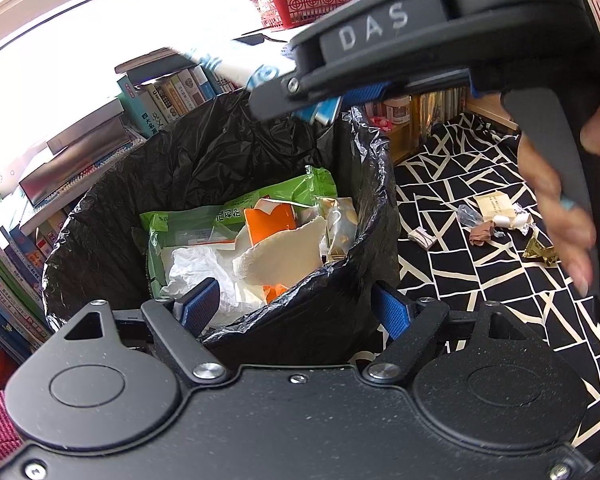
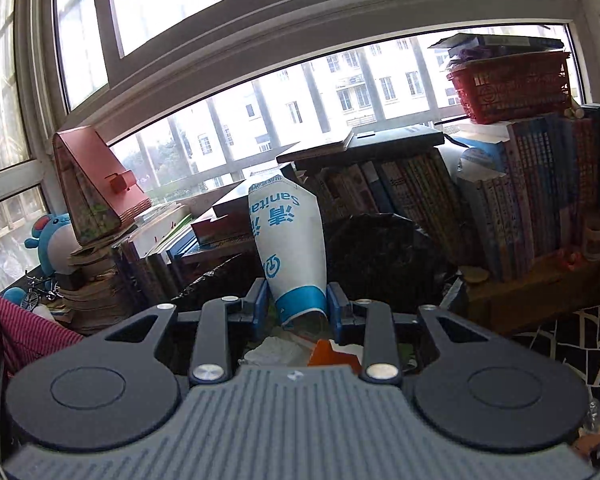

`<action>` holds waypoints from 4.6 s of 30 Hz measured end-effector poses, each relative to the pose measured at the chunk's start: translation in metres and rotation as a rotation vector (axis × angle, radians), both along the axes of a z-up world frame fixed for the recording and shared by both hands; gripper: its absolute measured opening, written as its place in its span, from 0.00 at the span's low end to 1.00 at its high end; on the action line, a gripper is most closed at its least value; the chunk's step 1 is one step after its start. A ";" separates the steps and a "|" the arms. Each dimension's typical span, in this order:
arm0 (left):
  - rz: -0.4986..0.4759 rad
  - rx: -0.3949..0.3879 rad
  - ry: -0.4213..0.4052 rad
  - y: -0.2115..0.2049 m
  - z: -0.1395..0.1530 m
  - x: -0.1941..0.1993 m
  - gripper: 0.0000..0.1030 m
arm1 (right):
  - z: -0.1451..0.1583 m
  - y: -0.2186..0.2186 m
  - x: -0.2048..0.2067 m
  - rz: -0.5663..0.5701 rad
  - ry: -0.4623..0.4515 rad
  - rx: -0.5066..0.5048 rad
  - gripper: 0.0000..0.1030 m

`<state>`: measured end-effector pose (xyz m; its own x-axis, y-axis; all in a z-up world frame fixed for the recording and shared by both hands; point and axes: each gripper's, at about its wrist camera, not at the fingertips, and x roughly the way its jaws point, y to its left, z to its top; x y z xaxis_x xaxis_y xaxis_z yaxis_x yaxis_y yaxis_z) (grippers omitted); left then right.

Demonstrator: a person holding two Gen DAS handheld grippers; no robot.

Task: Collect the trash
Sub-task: 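Open the right gripper to drop the packet into the bin, then move the right gripper down to the gold foil wrapper, then close the right gripper on the gold foil wrapper and lift it, then carry the gold wrapper into the black bin and open the right gripper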

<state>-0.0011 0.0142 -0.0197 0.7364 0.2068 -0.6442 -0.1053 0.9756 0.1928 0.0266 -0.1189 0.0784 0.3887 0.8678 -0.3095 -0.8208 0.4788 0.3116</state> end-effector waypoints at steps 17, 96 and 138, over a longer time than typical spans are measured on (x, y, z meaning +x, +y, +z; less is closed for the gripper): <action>0.000 0.001 0.000 0.000 0.000 0.000 0.78 | -0.021 -0.001 0.002 0.025 0.094 -0.014 0.69; -0.005 -0.015 -0.001 0.000 0.003 -0.003 0.79 | -0.188 -0.154 0.129 -1.037 0.687 -0.601 0.57; -0.004 -0.001 0.001 0.000 0.001 -0.001 0.79 | 0.007 -0.011 0.028 -0.141 0.104 0.008 1.00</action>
<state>-0.0019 0.0141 -0.0190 0.7365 0.2036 -0.6450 -0.1016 0.9761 0.1921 0.0543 -0.1296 0.0857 0.4730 0.8095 -0.3478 -0.7091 0.5840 0.3952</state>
